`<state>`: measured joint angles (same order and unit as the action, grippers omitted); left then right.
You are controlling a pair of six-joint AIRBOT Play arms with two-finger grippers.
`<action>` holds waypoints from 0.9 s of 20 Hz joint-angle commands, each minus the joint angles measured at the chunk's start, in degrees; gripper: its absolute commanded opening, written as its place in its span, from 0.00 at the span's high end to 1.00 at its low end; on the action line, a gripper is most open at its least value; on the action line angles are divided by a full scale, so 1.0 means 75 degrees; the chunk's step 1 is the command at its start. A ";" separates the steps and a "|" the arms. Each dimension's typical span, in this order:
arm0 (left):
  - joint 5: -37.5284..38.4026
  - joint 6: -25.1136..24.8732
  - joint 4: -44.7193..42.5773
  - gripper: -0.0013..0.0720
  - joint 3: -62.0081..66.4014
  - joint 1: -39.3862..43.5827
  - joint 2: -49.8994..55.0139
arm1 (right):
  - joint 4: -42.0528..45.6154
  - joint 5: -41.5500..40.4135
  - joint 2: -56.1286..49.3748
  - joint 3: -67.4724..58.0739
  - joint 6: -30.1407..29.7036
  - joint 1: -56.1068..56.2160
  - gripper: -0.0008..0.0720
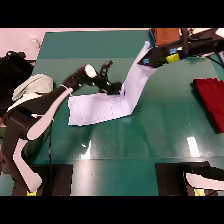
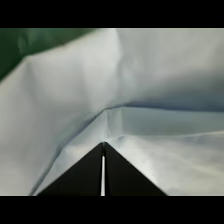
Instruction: Fold the shirts.
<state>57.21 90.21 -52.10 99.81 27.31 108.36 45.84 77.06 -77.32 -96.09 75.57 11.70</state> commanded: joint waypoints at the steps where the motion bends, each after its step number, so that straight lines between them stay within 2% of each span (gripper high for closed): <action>1: 0.1355 -0.0026 -0.0766 0.95 0.1174 -0.0816 -0.0373 | -0.0373 -0.0551 -0.0265 -0.0079 0.0061 0.1070 0.96; 6: 0.1897 -0.0017 -0.2226 0.94 0.2133 -0.2387 -0.2081 | -0.1848 -0.2419 -0.1629 -0.0236 -0.0621 0.3121 0.96; 7: 0.1929 -0.0015 -0.2468 0.94 0.2142 -0.2699 -0.2468 | -0.1993 -0.2786 -0.2008 -0.0458 -0.0734 0.3541 0.92; 8: 0.1926 -0.0015 -0.2637 0.94 0.2142 -0.2949 -0.2789 | -0.1973 -0.3101 -0.2457 -0.0833 -0.0772 0.3955 0.63; 9: 0.1926 -0.0017 -0.2690 0.94 0.2142 -0.3194 -0.3089 | -0.1950 -0.3229 -0.2844 -0.1221 -0.0775 0.4243 0.44; 12: 0.1964 -0.0029 -0.2693 0.94 0.2142 -0.3602 -0.3622 | -0.1451 -0.2938 -0.3375 -0.1865 -0.0734 0.4252 0.47; 14: 0.2098 -0.0038 -0.2783 0.94 0.2142 -0.3599 -0.3736 | -0.0918 -0.2250 -0.3334 -0.1772 -0.0533 0.3722 0.47; 18: 0.2177 -0.0038 -0.2734 0.94 0.1964 -0.3599 -0.3716 | -0.0332 -0.1603 -0.2576 0.0064 -0.0329 0.1967 0.47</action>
<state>72.90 89.95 -72.14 115.31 0.89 81.21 39.51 61.47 -99.15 -102.48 71.75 33.39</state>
